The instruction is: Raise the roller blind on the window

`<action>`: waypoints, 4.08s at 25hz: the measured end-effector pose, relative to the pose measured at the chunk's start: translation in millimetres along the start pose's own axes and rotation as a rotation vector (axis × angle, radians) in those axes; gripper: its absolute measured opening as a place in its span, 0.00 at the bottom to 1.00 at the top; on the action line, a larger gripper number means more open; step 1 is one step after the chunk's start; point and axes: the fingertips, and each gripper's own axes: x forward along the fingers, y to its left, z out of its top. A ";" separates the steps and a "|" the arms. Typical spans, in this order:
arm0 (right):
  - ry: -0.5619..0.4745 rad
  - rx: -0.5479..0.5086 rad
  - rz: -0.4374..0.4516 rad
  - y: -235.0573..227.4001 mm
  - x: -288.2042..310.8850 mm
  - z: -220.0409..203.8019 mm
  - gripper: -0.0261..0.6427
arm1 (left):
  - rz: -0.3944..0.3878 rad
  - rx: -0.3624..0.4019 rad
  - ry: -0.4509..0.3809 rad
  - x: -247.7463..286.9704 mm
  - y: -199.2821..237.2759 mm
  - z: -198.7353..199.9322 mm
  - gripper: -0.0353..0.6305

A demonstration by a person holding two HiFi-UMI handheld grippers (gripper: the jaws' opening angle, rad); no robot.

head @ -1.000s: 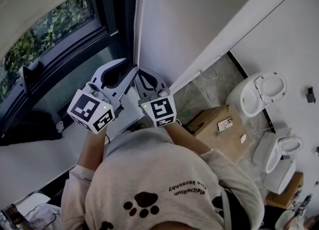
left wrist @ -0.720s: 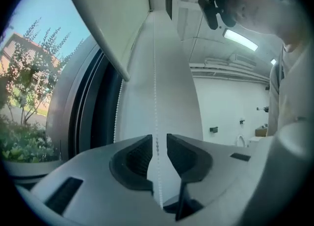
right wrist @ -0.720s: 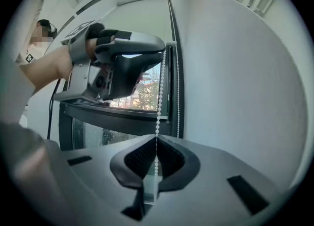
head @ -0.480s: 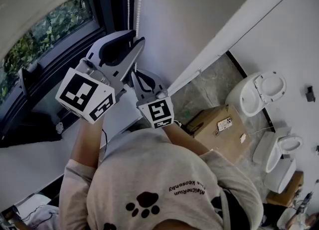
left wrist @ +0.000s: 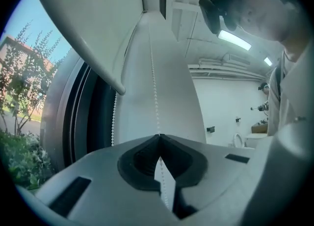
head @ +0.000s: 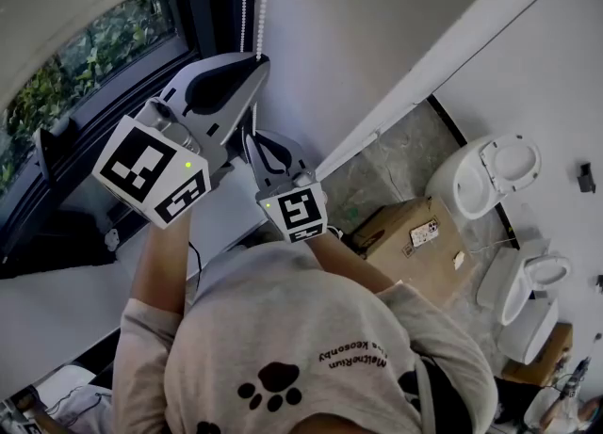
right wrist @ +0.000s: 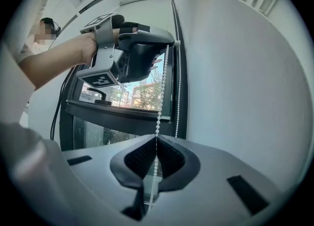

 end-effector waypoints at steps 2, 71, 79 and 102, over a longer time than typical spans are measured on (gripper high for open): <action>0.002 0.000 -0.001 -0.3 0.7 -1.7 0.06 | 0.003 -0.020 -0.003 -2.5 2.9 -1.7 0.06; -0.018 0.091 0.042 -16.6 -48.9 55.8 0.22 | 0.063 -0.192 0.128 -22.4 -10.2 -169.0 0.06; -0.102 0.028 0.049 -18.3 -26.6 130.8 0.19 | 0.059 -0.193 0.121 -21.9 -13.6 -168.6 0.06; -0.182 -0.014 0.017 -29.4 -4.7 177.5 0.07 | 0.058 -0.189 0.123 -20.0 -22.5 -178.5 0.06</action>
